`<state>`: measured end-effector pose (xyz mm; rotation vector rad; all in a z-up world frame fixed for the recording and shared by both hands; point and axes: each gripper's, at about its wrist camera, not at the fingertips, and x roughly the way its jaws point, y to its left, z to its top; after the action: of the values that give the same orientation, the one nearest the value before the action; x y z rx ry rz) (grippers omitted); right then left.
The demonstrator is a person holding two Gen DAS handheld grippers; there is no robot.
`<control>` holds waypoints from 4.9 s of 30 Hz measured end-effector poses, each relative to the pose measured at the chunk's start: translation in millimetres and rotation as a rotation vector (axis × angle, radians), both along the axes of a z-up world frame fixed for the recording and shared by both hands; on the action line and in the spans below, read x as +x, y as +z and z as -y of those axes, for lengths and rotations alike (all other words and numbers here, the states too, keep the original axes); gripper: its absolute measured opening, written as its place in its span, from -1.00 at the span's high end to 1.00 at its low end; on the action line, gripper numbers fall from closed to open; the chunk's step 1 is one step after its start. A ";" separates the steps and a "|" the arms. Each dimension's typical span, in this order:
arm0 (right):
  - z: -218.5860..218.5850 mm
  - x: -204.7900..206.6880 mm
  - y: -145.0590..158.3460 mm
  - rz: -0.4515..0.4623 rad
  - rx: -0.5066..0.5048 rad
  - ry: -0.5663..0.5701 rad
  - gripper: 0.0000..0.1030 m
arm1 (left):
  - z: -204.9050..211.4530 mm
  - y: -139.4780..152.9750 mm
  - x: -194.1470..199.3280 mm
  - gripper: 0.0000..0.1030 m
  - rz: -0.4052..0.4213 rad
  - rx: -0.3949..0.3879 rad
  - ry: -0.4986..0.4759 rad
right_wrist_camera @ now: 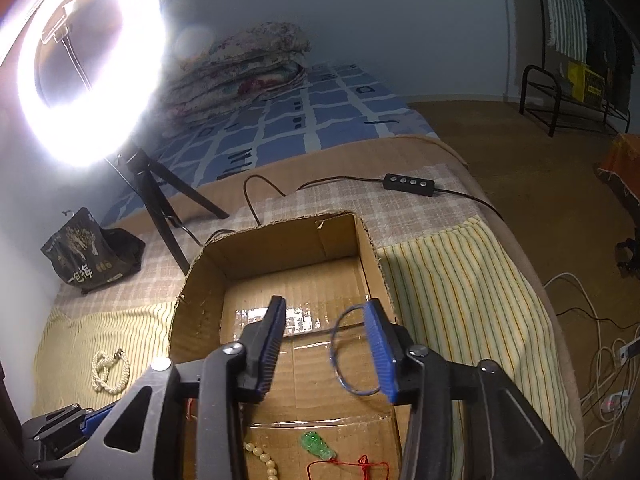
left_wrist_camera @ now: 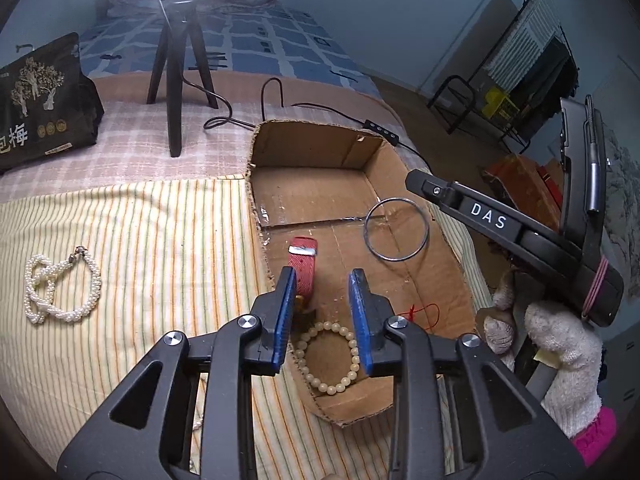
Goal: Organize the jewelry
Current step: 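Open right gripper releasing ring into box while left gripper releases watch there, then move both open grippers away from box toward pearl necklaces on the bed, then close right gripper on a pearl earring while left gripper closes on the other earring, then carry pearl earring in right gripper while left gripper carries its earring over the box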
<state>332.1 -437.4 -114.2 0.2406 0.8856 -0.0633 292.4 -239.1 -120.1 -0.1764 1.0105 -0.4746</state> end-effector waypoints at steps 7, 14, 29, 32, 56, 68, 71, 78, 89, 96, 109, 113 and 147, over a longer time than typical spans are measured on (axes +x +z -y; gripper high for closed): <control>-4.6 -5.1 9.8 0.009 -0.016 0.005 0.07 | -11.0 3.4 -5.9 0.49 0.005 0.014 0.007; -16.1 -15.3 30.3 0.032 -0.021 0.003 0.01 | -37.0 16.3 -14.5 0.49 0.031 0.028 0.027; -68.4 -52.3 57.9 0.054 -0.042 0.078 -0.19 | -135.4 48.6 -25.2 0.49 0.062 0.058 0.135; -83.5 -61.9 62.0 0.061 -0.042 0.105 -0.30 | -155.5 53.5 -27.0 0.49 0.055 0.064 0.154; -171.4 -145.9 27.3 -0.073 -0.034 0.378 -0.51 | -251.2 27.4 -23.8 0.21 -0.004 0.104 0.236; -198.1 -170.5 -33.1 -0.191 -0.114 0.535 -0.23 | -251.1 -14.9 -49.3 0.21 -0.084 0.128 0.107; -200.1 -170.5 -41.0 -0.209 -0.123 0.548 -0.17 | -243.0 -22.2 -56.9 0.22 -0.099 0.125 0.075; -196.8 -167.4 -55.8 -0.229 -0.124 0.550 0.00 | -215.9 -39.4 -66.4 0.46 -0.143 0.101 0.005; -196.7 -165.5 -69.5 -0.238 -0.135 0.576 0.20 | -182.5 -63.4 -70.5 0.66 -0.190 0.124 -0.063; -196.3 -159.4 -71.8 -0.245 -0.110 0.568 0.30 | -173.2 -72.4 -63.9 0.67 -0.228 0.119 -0.061; -202.6 -158.5 -74.3 -0.244 -0.111 0.584 0.38 | -164.3 -82.3 -60.3 0.77 -0.251 0.182 -0.067; -204.8 -158.3 -75.5 -0.242 -0.127 0.589 0.41 | -161.4 -84.5 -58.3 0.85 -0.252 0.192 -0.065; -168.0 -141.3 -2.8 -0.061 -0.067 0.460 0.88 | -167.4 -17.8 -56.9 0.88 -0.130 0.060 -0.019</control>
<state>190.8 -269.4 -117.0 -0.0318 0.9798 0.3279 235.5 -71.7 -137.8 -0.1450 1.1528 -0.4536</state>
